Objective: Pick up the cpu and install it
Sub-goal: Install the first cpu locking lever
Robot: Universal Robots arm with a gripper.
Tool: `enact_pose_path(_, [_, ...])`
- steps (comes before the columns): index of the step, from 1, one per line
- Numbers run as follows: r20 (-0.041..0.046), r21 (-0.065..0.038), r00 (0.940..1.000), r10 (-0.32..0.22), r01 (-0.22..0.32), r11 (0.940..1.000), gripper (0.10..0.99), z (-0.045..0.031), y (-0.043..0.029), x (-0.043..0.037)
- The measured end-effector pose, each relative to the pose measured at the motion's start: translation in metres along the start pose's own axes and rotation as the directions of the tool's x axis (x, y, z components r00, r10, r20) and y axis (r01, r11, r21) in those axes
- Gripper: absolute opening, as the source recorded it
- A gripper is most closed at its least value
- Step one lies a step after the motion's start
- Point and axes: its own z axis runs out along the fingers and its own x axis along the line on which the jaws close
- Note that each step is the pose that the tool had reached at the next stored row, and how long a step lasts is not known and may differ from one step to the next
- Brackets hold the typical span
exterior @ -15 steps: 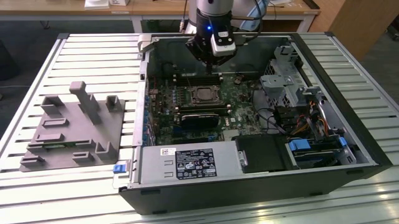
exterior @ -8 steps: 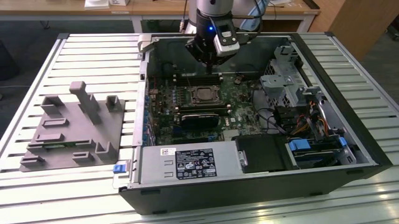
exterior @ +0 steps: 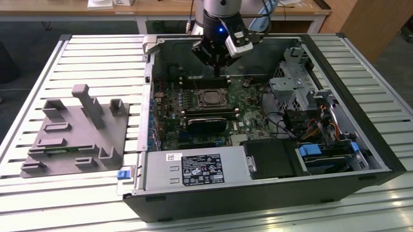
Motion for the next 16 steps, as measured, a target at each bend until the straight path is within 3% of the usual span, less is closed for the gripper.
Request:
enact_pose_path(4, [-0.0017,-0.002,0.9982,-0.06,0.06,0.9982,0.106,0.0001,0.0,0.0])
enact_pose_path(12, [-0.004,-0.004,0.9884,-0.152,0.152,0.9884,0.106,0.0005,-0.0001,0.0])
enact_pose_path(16, [-0.0041,-0.005,0.9872,-0.159,0.159,0.9872,0.106,0.0012,-0.0009,0.0062])
